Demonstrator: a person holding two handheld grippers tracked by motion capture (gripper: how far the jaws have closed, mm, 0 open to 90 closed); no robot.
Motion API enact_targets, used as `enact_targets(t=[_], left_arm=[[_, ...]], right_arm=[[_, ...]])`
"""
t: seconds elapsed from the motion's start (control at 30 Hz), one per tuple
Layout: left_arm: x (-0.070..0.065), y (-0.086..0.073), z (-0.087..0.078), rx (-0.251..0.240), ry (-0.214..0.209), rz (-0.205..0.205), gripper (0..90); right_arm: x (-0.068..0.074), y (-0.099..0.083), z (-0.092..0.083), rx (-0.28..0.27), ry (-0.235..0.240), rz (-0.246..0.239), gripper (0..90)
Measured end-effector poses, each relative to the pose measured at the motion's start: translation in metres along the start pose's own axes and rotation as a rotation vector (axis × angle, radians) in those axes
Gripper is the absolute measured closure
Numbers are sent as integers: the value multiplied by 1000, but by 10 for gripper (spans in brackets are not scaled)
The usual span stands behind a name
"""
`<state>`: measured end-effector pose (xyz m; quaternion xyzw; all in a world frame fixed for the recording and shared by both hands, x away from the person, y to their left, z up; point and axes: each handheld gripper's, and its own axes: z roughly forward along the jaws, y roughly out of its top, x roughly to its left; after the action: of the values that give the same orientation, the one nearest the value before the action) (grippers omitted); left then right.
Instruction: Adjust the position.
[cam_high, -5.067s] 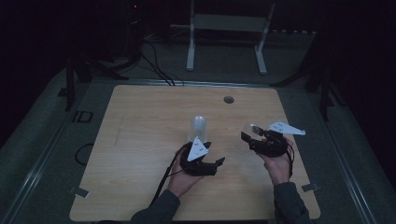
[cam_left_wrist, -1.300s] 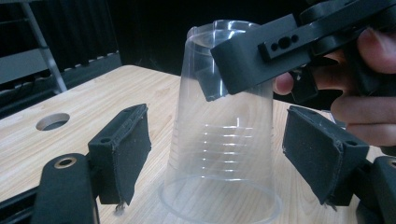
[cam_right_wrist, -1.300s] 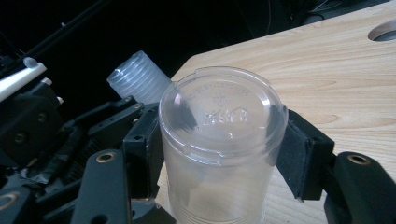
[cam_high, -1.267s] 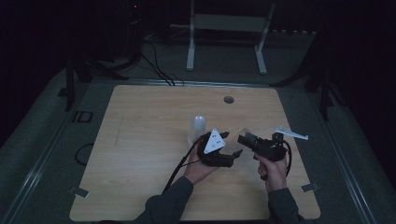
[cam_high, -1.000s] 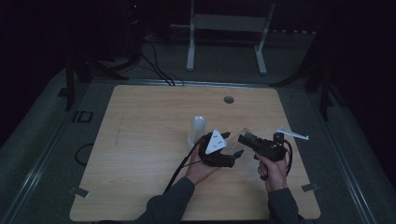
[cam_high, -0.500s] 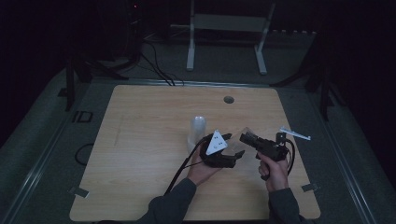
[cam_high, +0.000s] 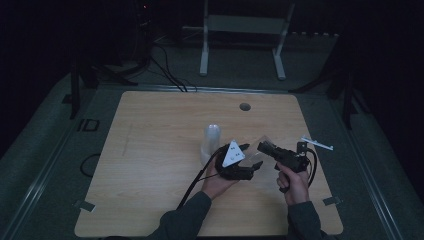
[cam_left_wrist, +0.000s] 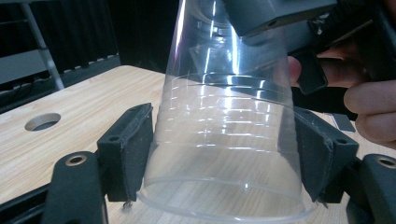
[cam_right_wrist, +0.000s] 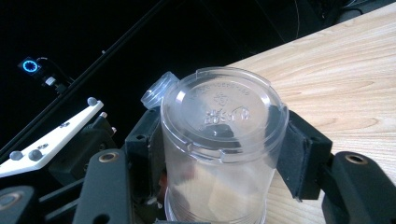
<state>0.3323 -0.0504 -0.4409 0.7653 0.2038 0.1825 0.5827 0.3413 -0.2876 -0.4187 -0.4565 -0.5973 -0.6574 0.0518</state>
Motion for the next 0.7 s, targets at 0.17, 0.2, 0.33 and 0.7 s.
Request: enact_targets(t=[0.17, 0.2, 0.33, 0.7], left_arm=[[-1, 1, -1, 1, -5, 8, 295], [-1, 1, -1, 2, -6, 10, 297], [0, 1, 0, 13, 7, 11, 298], [7, 3, -4, 21, 18, 2, 301]], right_arm=[[0, 1, 0, 4, -6, -4, 378], [0, 1, 0, 6, -9, -7, 376], [0, 1, -1, 9, -9, -9, 365], [-1, 2, -7, 39, -21, -55, 333]])
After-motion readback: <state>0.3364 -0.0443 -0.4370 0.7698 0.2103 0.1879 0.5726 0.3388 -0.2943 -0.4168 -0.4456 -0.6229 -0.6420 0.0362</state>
